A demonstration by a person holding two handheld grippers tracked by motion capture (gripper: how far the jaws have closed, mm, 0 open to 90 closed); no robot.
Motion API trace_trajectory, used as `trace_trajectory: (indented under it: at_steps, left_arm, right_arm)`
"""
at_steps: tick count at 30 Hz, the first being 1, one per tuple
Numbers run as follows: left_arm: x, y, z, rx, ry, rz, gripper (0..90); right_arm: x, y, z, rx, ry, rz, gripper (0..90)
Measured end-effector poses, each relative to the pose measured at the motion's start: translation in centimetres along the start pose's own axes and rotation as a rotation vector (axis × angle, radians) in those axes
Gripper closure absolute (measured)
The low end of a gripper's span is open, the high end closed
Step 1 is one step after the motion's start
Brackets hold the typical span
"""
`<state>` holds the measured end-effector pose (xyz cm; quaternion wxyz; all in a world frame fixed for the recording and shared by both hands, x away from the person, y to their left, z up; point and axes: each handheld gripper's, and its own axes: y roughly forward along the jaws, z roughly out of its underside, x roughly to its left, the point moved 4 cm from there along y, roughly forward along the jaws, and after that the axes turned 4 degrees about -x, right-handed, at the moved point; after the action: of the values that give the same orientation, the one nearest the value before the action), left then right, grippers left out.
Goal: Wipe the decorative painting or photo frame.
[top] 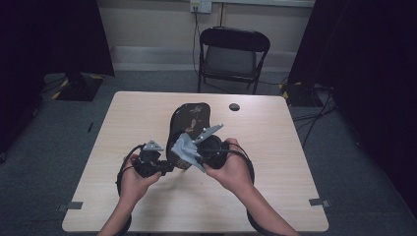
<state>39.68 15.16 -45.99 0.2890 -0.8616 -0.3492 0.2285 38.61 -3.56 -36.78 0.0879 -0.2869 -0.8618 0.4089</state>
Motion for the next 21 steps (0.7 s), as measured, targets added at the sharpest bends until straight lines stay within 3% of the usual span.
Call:
trace_trajectory:
  at_steps: [5,14,21]
  left_arm:
    - [0.5,-0.6,0.2,-0.004,-0.002,-0.014,69.7]
    - [1.1,-1.3,0.6,-0.013,-0.019,-0.027,69.9]
    - [1.2,-1.5,0.6,-0.020,-0.019,-0.035,70.7]
  right_arm:
    - [0.5,2.0,0.0,0.032,-0.013,-0.020,81.4]
    - [1.1,6.5,3.4,0.129,0.014,-0.059,81.5]
    - [1.3,8.9,5.9,0.205,0.026,-0.062,81.5]
